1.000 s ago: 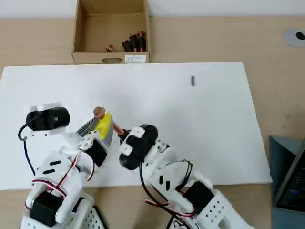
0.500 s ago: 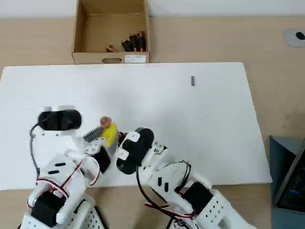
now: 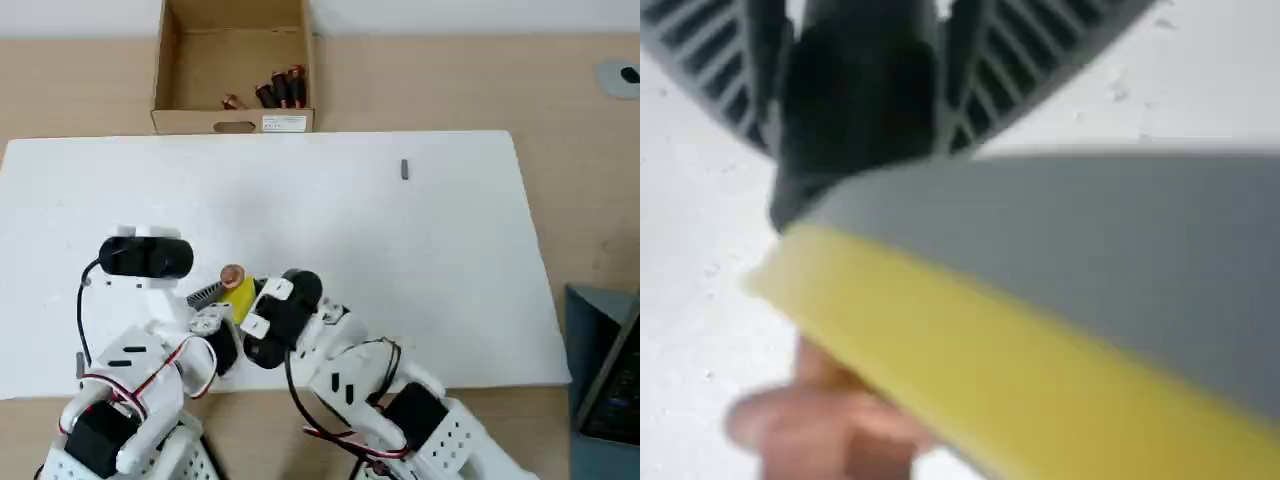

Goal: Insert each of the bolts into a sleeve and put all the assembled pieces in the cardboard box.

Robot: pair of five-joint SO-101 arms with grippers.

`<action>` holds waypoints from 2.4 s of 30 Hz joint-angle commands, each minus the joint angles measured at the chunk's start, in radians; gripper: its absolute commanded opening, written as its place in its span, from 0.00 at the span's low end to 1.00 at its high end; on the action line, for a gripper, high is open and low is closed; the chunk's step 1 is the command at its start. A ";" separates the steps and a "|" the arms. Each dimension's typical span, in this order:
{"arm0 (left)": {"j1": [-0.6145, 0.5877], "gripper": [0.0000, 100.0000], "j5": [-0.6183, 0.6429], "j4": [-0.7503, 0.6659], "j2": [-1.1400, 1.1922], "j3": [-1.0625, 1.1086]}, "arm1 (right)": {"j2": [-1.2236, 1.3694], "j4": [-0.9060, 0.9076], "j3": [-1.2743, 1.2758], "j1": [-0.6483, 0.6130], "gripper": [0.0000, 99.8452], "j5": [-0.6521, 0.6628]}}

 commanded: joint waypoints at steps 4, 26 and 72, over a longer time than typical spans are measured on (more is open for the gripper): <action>-0.083 0.24 -0.008 0.032 0.002 -0.072 | -0.010 -0.029 -0.064 -0.005 0.01 0.005; -0.278 0.00 -0.166 0.064 0.001 -0.195 | -0.008 -0.029 -0.067 0.114 0.01 0.005; -0.562 0.00 -0.497 -0.265 0.004 0.420 | 1.102 -0.255 -1.001 0.498 0.01 -0.095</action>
